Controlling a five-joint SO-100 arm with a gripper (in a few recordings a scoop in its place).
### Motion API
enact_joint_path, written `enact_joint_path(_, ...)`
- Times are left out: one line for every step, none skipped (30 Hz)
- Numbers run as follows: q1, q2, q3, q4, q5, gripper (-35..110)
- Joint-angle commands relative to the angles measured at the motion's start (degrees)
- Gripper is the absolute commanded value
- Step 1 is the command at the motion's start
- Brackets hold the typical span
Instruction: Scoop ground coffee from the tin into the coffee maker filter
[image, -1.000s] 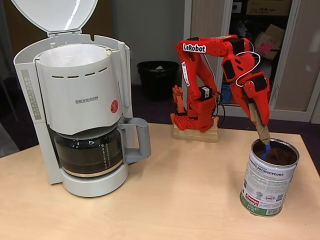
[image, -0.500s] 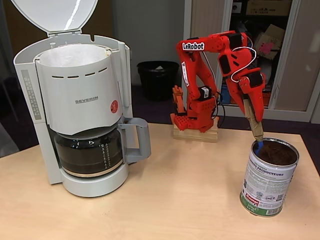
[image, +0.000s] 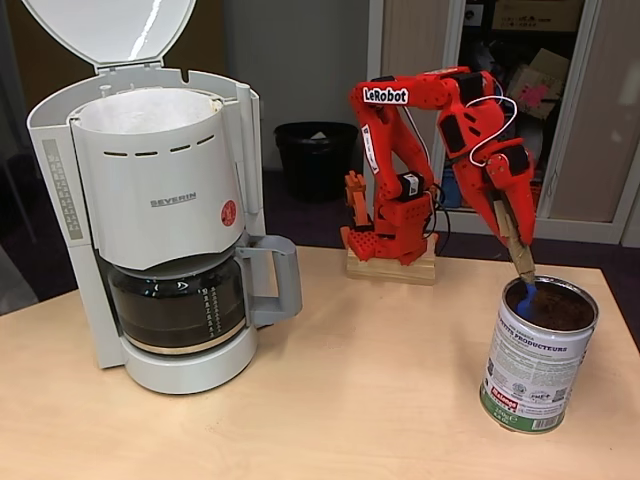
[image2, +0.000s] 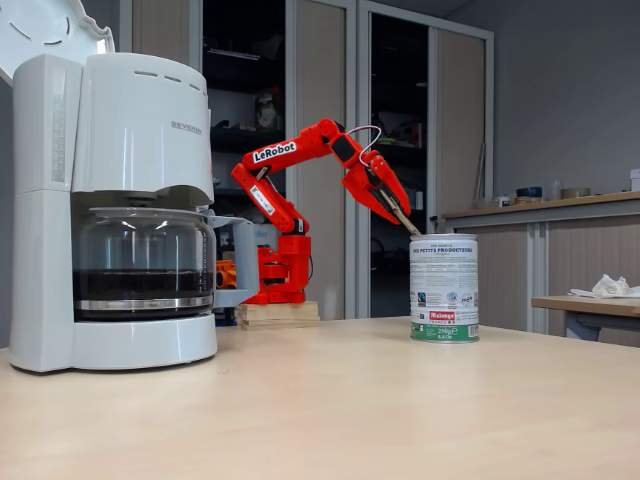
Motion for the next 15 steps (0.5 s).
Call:
enact_joint_path(-1.0, -0.4, -4.1, 1.0, -10.2, 0)
enact_joint_path(-1.1, -0.7, -4.8, 1.3, -12.1, 0)
enact_joint_path(-0.9, -1.0, -5.4, 1.8, -13.2, 0)
enact_joint_path(-0.9, -1.1, -5.8, 2.0, -14.9, 0)
enact_joint_path(-1.1, -1.1, -5.9, 2.1, -16.7, 0)
enact_joint_path(-1.1, -1.1, -6.2, 1.9, -18.0, 0)
enact_joint_path(-1.2, -1.5, -6.5, 1.9, -19.4, 0)
enact_joint_path(-1.2, -1.8, -6.7, 1.9, -20.6, 0)
enact_joint_path(-1.1, -1.8, -6.7, 1.8, -21.4, 0)
enact_joint_path(-1.1, -1.8, -6.2, 1.4, -22.5, 0)
enact_joint_path(-1.1, -1.5, -5.5, 0.9, -23.3, 0)
enact_joint_path(-1.1, -1.2, -4.9, 0.4, -24.6, 0)
enact_joint_path(-1.3, -1.0, -4.1, -0.3, -25.8, 0)
enact_joint_path(-1.3, -0.6, -3.4, -0.8, -26.5, 0)
enact_joint_path(-1.3, -0.4, -2.9, -1.1, -27.2, 0)
